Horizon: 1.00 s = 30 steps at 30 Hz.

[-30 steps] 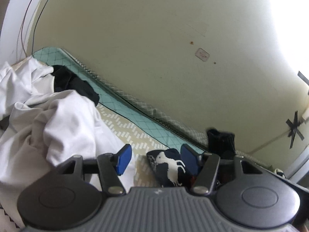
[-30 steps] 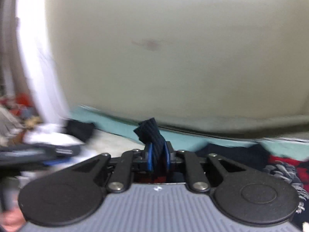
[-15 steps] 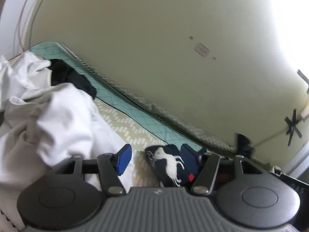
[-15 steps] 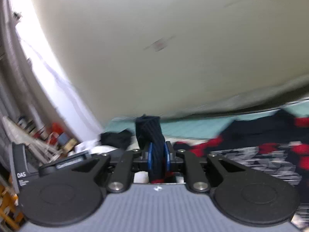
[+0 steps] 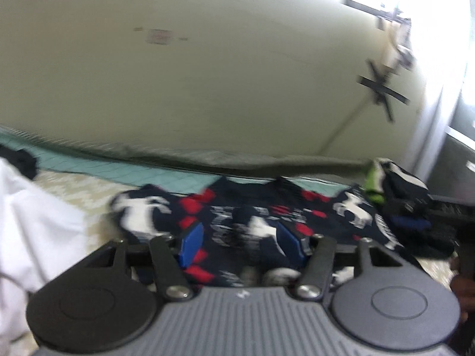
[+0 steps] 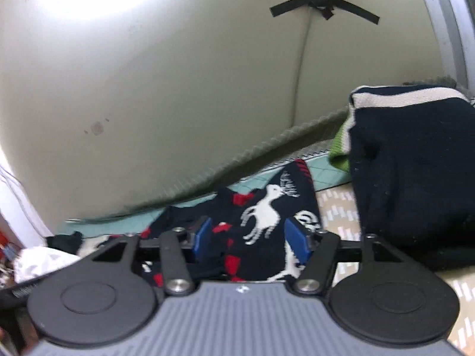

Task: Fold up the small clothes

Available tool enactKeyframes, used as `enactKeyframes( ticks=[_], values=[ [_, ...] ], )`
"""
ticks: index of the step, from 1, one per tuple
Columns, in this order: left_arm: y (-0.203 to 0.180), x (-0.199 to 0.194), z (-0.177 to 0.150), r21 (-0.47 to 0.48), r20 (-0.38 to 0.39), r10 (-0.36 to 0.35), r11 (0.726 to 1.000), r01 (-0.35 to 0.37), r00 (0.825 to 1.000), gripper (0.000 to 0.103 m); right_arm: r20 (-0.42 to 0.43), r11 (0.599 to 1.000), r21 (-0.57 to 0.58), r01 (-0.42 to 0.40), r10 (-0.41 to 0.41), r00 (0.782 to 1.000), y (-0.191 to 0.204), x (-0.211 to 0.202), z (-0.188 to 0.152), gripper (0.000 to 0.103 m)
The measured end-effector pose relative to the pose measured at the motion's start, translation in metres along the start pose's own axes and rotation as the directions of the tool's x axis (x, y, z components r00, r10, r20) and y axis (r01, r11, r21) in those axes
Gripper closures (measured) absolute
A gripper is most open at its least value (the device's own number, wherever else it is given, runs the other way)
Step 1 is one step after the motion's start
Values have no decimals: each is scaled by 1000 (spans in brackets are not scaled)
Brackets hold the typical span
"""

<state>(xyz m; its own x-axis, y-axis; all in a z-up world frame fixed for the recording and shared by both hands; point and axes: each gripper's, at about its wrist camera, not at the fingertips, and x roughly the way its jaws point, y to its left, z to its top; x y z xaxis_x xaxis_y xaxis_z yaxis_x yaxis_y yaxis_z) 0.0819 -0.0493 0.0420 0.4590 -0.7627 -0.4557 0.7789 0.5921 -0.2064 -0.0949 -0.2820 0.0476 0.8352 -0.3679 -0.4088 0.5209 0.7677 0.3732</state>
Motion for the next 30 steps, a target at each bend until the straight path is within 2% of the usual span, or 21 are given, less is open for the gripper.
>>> enactKeyframes(
  ticks=[1,3,5,7,9,10,11,14,16,18,20,21,22,24,25,28,30],
  values=[
    [-6,2,-2,26,-1,-10,1000,10,1000,53,-9,1000,-16,-25,25,1000,5,1,0,50],
    [-16,9,-6,84,-18,-3,996,4,1000,76,-42,996,-57,-72,70,997,19,9,-2,53],
    [-18,15,-9,103,-60,1,995,5,998,91,-81,990,-92,-111,104,991,29,17,-9,57],
    [-14,25,-10,95,-110,27,995,-16,994,94,-121,985,-119,-129,115,986,37,29,-16,61],
    [-10,31,-12,98,-135,67,994,-54,989,93,-171,987,-115,-113,92,981,39,41,-22,62],
    [-8,32,-12,99,-141,68,994,-54,988,93,-190,989,-111,-102,80,979,36,46,-25,66],
    [-6,32,-12,93,-144,66,994,-53,987,91,-175,988,-113,-102,81,981,35,45,-27,68],
    [-4,34,-13,90,-141,68,994,-55,988,87,-158,991,-99,-91,74,985,29,46,-30,81],
    [-6,32,-14,107,-127,86,992,-72,988,82,-149,992,-88,-88,74,986,25,48,-31,84],
    [-8,32,-15,126,-108,120,986,-106,987,70,-151,994,-58,-92,82,985,18,50,-29,86],
    [-5,29,-14,116,-95,122,987,-111,988,65,-153,996,1,-93,92,984,8,46,-26,85],
    [-3,26,-14,103,-94,135,987,-125,986,63,-151,997,21,-71,73,986,1,38,-26,74],
    [-1,22,-13,97,-93,159,984,-150,983,64,-142,999,35,-33,38,989,-5,25,-27,69],
    [3,5,-15,75,-82,194,979,-188,978,64,-139,998,54,-32,40,989,-21,-3,-31,71],
    [5,-10,-18,49,-72,185,982,-182,980,63,-154,997,69,-43,53,987,-30,-17,-34,67],
    [11,-55,-36,6,-52,160,987,-159,986,59,-177,996,78,-52,65,982,-56,-66,-47,67],
    [15,-81,-53,-18,-72,138,990,-140,988,59,-184,992,98,-78,95,978,-69,-95,-58,67]
  ],
)
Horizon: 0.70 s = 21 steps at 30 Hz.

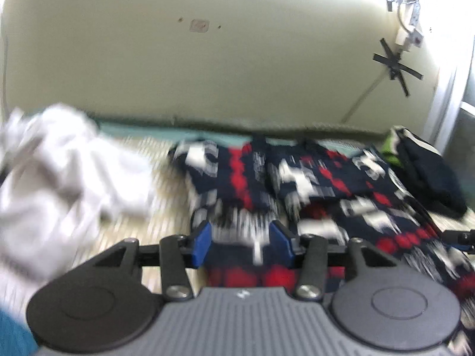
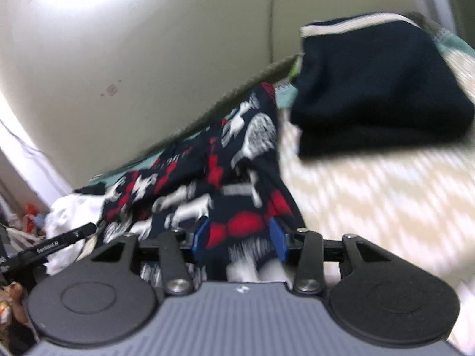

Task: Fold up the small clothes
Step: 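Lower the sweater flat onto the bed with both grippers and release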

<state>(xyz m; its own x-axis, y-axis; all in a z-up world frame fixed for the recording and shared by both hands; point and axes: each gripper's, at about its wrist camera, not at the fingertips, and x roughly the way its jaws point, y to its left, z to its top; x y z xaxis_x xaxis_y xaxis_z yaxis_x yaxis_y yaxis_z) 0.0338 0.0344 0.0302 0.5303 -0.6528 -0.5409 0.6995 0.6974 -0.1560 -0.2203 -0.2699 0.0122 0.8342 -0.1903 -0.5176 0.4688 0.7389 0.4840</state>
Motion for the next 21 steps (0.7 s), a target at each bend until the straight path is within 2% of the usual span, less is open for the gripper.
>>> enactKeyframes(
  ticks=[2,5,7,8,10,13,14,15,17,19,21],
  values=[
    [9,-23,-21,-13,-33,-18,1000,17,999,59,5,1000,-17,-8,8,1000,-3,-24,-16,67],
    [14,-53,-51,-11,-75,-56,998,55,996,58,12,996,-89,28,-27,1000,-3,-48,-35,67],
    [13,-69,-68,-18,-98,-87,996,86,991,56,27,996,-84,10,-8,1000,-5,-62,-44,67],
    [13,-77,-75,-24,-106,-98,995,96,990,52,35,997,-71,-1,3,999,-6,-68,-47,64],
    [10,-86,-88,-35,-119,-108,994,104,987,47,44,999,-45,-29,31,999,-8,-75,-54,50],
    [-1,-95,-103,-33,-114,-106,994,103,988,42,49,997,-36,-65,67,997,-6,-82,-64,49],
    [-6,-97,-106,-20,-114,-99,995,98,988,46,48,997,-40,-70,72,996,-4,-83,-66,49],
    [-11,-100,-109,-13,-121,-103,995,102,987,70,47,996,-46,-75,77,996,-1,-85,-68,49],
    [-17,-107,-109,-28,-138,-153,988,150,979,94,54,995,-54,-86,89,995,1,-90,-72,49],
    [-17,-115,-101,-65,-121,-193,980,186,974,94,70,994,-53,-95,98,993,3,-96,-73,49],
    [-6,-119,-85,-167,-72,-286,948,271,955,91,83,993,-47,-105,108,991,3,-100,-75,49]
  ],
)
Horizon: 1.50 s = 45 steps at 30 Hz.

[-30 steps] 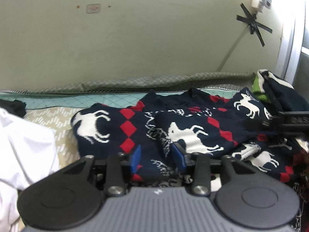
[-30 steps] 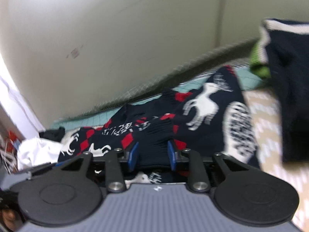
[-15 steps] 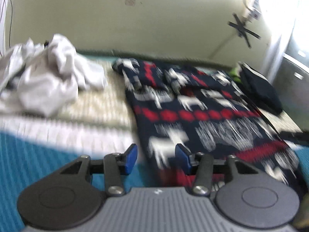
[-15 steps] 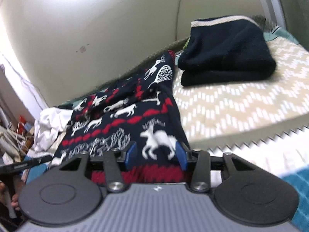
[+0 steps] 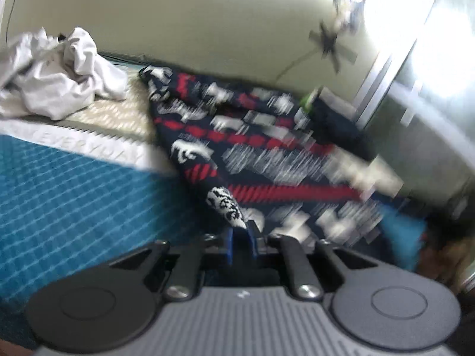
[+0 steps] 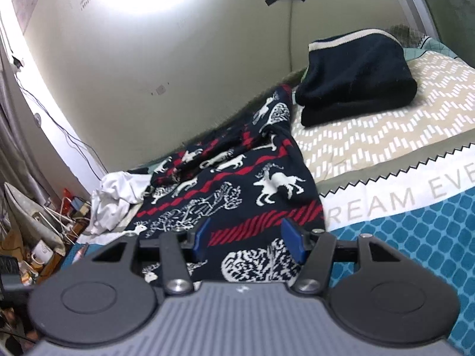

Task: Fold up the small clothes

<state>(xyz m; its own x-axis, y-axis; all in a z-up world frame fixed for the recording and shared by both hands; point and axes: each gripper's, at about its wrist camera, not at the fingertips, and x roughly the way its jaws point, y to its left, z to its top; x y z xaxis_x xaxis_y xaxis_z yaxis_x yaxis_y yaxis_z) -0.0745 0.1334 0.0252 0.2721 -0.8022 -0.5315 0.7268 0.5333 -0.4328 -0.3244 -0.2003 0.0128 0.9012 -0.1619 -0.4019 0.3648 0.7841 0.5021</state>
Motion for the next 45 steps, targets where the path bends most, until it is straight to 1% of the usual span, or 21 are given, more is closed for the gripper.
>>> enactKeyframes(
  ticks=[2,4,5,7,10,12,14,19,22,24,25,26,27,28,29,30,33,35,37,41,45],
  values=[
    [9,0,18,-112,52,-80,990,86,995,88,3,1000,3,-10,10,1000,0,-2,-1,49],
    [8,11,30,-97,73,-98,990,105,993,75,8,1000,-1,-4,4,1000,0,-5,-2,49],
    [6,18,34,-87,65,-59,994,65,996,71,13,1000,-1,3,-3,1000,0,-7,-3,49],
    [3,30,34,-51,29,23,998,-22,999,71,29,1000,-3,18,-17,999,-1,-17,-5,49],
    [9,28,25,-26,1,65,998,-65,998,63,59,998,-35,60,-58,997,-5,-38,-10,47],
    [18,15,15,-18,7,109,994,-109,994,52,62,996,-40,80,-78,995,-12,-51,-14,46],
    [27,4,5,-24,-8,128,991,-129,992,50,43,995,-48,93,-91,995,-18,-61,-17,45],
    [32,-18,-26,-8,-75,122,992,-123,990,50,-47,992,-108,70,-76,996,-24,-81,-28,42],
    [23,-19,-37,21,-77,114,993,-112,991,47,-69,996,-81,37,-43,997,-30,-87,-31,42],
    [12,-14,-41,64,-79,133,990,-128,988,50,-113,998,-67,21,-28,993,-30,-80,-34,45],
    [6,-13,-43,93,-79,151,985,-143,985,53,-152,997,-69,17,-28,988,-30,-73,-38,46],
    [-2,-11,-47,132,-84,167,979,-155,982,70,-163,997,-80,10,-23,986,-28,-70,-41,46],
    [-9,-9,-50,179,-100,180,971,-160,979,90,-155,995,-100,7,-22,988,-25,-71,-45,53],
    [-14,-7,-53,209,-106,195,963,-170,975,92,-168,994,-107,-10,-8,986,-22,-70,-47,82],
    [-18,-8,-54,231,-104,206,957,-178,973,93,-202,994,-106,-26,4,979,-21,-68,-50,98],
    [-19,-9,-54,240,-105,209,954,-179,972,93,-219,995,-99,-18,-4,976,-23,-66,-52,98],
    [-9,-20,-42,161,-102,159,977,-142,982,94,-208,997,-71,-18,3,978,-25,-67,-52,99],
    [2,-30,-29,66,-79,92,994,-87,993,94,-194,998,-6,-55,53,980,-29,-70,-44,99],
    [14,-38,-15,-23,-45,35,999,-37,998,94,-160,992,64,-108,117,980,-34,-71,-32,99],
    [33,-31,15,-149,9,-25,988,26,1000,94,-85,977,123,-174,185,979,-38,-61,-2,99],
    [60,-4,52,-282,31,-52,958,59,998,94,-33,968,156,-199,206,978,-44,-26,41,100]
  ],
)
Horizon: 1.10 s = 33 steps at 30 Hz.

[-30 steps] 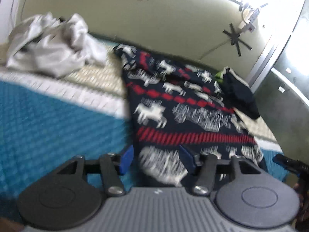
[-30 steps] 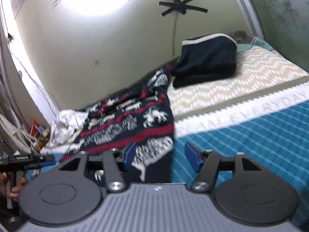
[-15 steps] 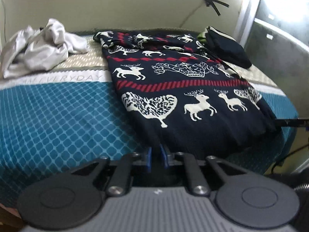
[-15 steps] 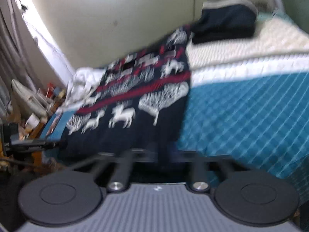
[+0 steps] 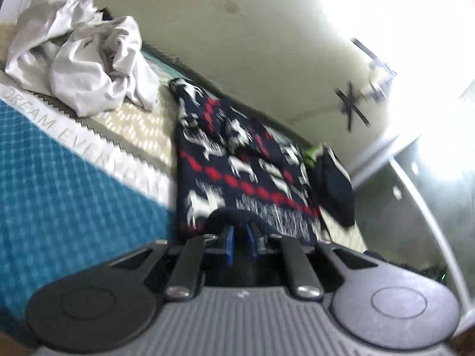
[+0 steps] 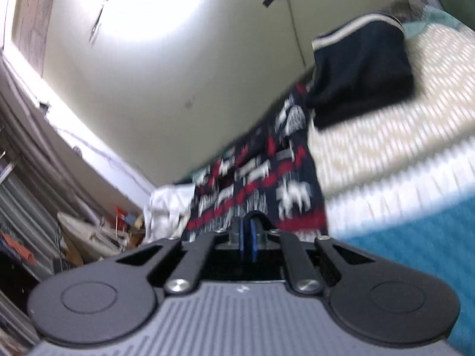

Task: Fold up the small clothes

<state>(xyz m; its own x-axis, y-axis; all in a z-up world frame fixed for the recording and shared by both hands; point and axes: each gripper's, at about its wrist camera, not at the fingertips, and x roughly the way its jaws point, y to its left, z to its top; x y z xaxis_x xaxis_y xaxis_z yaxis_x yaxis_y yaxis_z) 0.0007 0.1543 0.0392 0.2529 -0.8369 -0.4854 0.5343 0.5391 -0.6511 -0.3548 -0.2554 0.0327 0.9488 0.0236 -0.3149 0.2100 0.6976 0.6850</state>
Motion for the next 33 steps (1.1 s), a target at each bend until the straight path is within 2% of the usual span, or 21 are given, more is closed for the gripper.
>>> enactKeyframes(
  ticks=[4,5,6,7,8,9,10,11,12,14,17,19,20,21,22,24,28,30,32,33],
  values=[
    [7,40,53,-64,12,51,997,-51,999,93,34,1000,6,16,-16,999,-1,59,51,99],
    [10,52,65,-78,25,84,994,-82,996,89,67,1000,10,28,-29,997,0,77,64,98],
    [12,61,73,-93,32,137,987,-134,990,86,110,998,-4,65,-64,992,0,93,74,93],
    [13,69,78,-104,29,202,975,-198,979,82,143,992,-32,122,-116,983,1,107,82,59],
    [14,72,78,-105,26,245,965,-241,969,77,149,982,-42,186,-178,973,1,119,86,44],
    [14,72,76,-88,29,242,967,-239,970,68,133,971,-27,236,-230,964,-1,126,88,37],
    [14,70,71,-59,35,227,973,-224,973,60,115,978,-20,208,-205,972,-5,127,86,37],
    [13,66,64,-31,49,229,973,-228,972,47,97,984,-26,176,-172,980,-8,123,83,37],
    [12,63,57,-7,63,249,969,-249,967,46,89,983,-40,178,-173,981,-9,118,77,37],
    [8,67,49,43,49,274,960,-276,961,46,89,973,-95,211,-203,975,-8,109,63,37],
    [0,84,41,106,-3,278,955,-277,960,46,66,961,-135,242,-235,970,-10,102,48,37],
    [-7,99,35,156,-30,293,946,-285,956,52,55,959,-147,241,-235,970,-11,97,39,41],
    [-8,101,31,179,-45,301,941,-288,953,69,47,959,-159,235,-231,972,-11,97,35,47],
    [-10,104,27,202,-63,313,934,-295,948,93,29,958,-174,228,-226,974,-9,96,30,66],
    [-11,104,24,224,-60,333,923,-312,941,94,-3,955,-190,229,-234,972,-9,98,27,100],
    [-8,92,19,234,-72,321,926,-297,944,97,-41,944,-211,252,-266,963,-8,99,25,100],
    [8,71,12,210,-134,307,938,-276,942,95,-74,931,-246,269,-295,953,-8,82,16,101],
    [10,72,15,202,-127,316,936,-288,940,81,-71,931,-253,263,-289,955,-13,81,13,101],
    [8,75,22,198,-132,339,930,-310,932,75,-73,927,-269,263,-292,954,-11,84,19,96],
    [6,73,26,210,-127,347,925,-317,929,75,-70,924,-276,264,-293,954,-8,84,24,76]
  ],
)
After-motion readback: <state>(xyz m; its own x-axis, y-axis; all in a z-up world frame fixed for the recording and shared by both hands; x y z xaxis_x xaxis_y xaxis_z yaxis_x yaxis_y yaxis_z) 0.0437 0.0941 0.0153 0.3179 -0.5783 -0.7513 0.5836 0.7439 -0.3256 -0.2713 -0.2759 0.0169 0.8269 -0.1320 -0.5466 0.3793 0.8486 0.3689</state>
